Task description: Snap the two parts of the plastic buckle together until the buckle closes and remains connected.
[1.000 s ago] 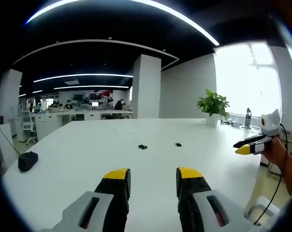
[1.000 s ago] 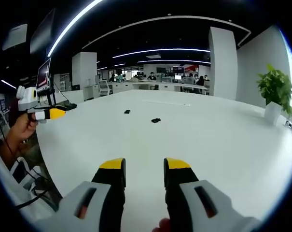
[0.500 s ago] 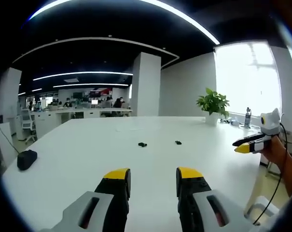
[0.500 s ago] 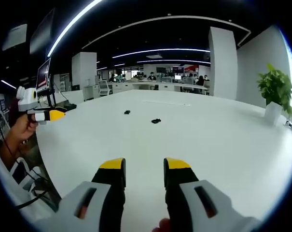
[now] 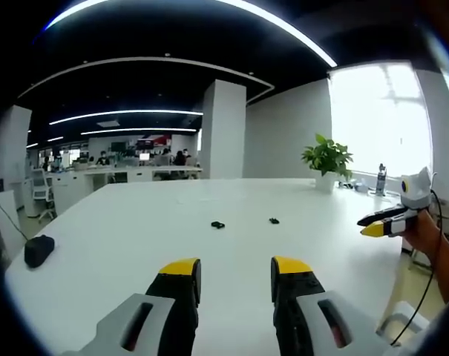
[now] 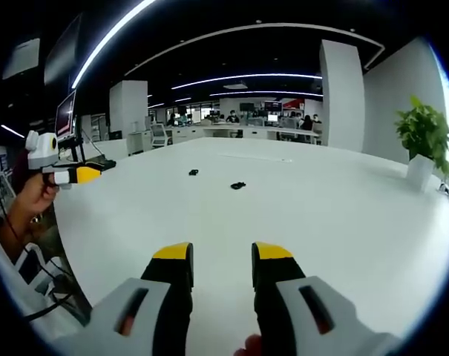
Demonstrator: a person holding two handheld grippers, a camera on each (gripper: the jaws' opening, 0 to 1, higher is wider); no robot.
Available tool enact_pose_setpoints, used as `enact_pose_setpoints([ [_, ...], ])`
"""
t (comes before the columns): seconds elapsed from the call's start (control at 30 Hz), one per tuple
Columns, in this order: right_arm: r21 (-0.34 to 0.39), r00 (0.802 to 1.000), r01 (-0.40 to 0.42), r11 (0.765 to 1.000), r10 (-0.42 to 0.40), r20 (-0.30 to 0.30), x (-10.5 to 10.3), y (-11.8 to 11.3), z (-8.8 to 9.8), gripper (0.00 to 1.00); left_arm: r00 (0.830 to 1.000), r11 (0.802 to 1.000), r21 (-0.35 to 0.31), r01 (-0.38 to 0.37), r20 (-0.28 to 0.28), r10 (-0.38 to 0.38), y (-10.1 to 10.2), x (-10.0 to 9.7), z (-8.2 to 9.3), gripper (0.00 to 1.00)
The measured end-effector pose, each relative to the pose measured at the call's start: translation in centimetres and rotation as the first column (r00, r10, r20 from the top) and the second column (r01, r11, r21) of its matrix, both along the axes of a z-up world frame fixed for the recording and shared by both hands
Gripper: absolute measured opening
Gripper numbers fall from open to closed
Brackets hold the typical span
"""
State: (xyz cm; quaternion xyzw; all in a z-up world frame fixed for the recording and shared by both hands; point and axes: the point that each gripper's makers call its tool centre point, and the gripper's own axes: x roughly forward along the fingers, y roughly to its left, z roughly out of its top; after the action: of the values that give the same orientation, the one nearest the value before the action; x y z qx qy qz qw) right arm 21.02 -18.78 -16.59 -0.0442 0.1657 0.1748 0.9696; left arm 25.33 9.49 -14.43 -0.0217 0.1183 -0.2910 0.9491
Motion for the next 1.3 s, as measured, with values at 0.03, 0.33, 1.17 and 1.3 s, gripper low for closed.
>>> enact_pose_setpoints([
  [0.03,-0.001,1.000,-0.001,1.000,0.001,-0.002,0.2,0.0,0.1,0.31,1.000,1.000,0.001,0.002,-0.001,-0.002,0.0,0.1,0.0,0.38],
  [0.33,-0.003,1.000,-0.001,1.000,0.001,-0.015,2.0,0.0,0.0,0.31,1.000,1.000,-0.003,0.008,-0.017,-0.008,-0.1,1.8,0.0,0.37],
  [1.17,0.005,0.997,-0.056,0.998,0.057,-0.049,7.6,1.5,-0.4,0.32,0.998,0.999,0.021,0.031,-0.048,-0.030,-0.6,5.8,-0.4,0.37],
  [1.3,-0.001,0.998,-0.052,0.999,0.052,-0.047,8.1,1.3,-0.2,0.32,0.998,0.999,0.017,0.035,-0.055,-0.034,-0.9,6.2,-0.4,0.37],
])
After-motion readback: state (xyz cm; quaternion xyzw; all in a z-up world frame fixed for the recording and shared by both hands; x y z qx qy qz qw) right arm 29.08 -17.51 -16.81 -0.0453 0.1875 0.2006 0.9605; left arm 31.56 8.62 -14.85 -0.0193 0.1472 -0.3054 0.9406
